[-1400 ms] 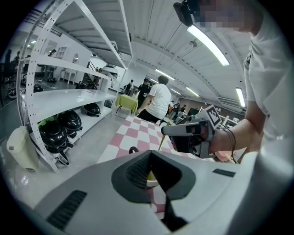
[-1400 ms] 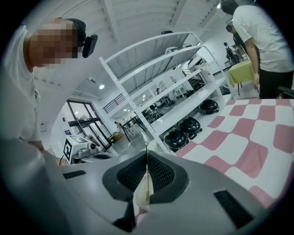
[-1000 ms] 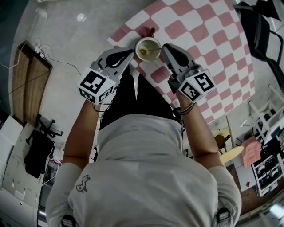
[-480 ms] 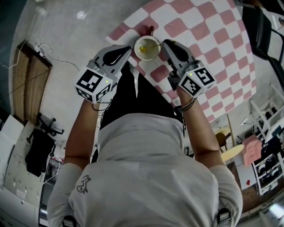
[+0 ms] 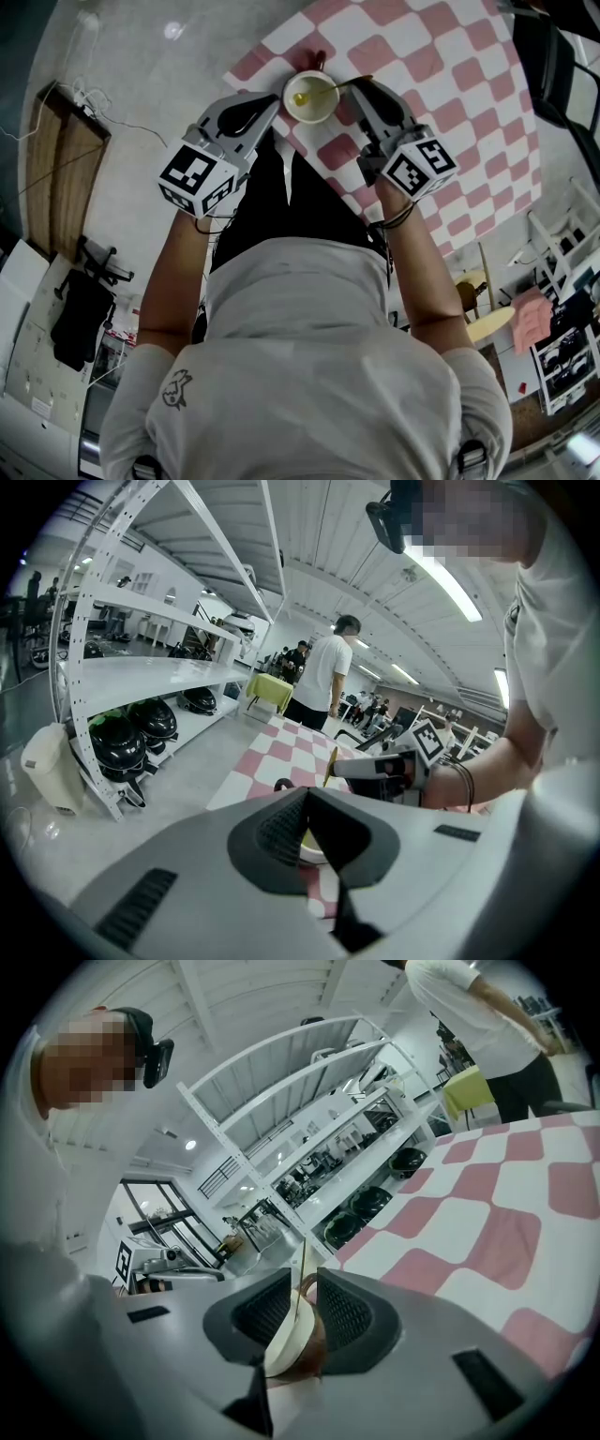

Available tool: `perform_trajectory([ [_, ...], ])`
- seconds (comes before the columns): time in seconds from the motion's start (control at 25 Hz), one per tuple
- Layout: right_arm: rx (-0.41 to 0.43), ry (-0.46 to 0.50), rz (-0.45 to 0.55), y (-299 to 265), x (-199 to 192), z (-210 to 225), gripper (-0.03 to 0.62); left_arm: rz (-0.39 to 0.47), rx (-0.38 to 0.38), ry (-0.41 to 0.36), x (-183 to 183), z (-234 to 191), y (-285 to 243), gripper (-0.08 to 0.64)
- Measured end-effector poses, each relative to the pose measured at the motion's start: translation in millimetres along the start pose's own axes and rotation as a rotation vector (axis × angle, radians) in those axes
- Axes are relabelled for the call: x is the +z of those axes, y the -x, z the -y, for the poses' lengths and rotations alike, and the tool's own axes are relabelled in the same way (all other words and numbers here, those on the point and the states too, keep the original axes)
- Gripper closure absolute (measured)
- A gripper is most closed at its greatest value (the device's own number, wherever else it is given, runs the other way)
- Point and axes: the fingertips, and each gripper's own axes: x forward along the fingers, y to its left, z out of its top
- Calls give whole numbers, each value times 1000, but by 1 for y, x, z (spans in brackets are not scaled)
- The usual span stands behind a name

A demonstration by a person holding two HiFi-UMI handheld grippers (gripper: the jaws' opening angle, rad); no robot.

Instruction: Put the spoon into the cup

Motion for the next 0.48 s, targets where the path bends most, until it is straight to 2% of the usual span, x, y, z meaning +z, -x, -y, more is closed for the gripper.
perform_trajectory([
  [0.48, -37, 58, 24, 27, 13, -18, 522, 50, 9, -63, 29, 18, 28, 546],
])
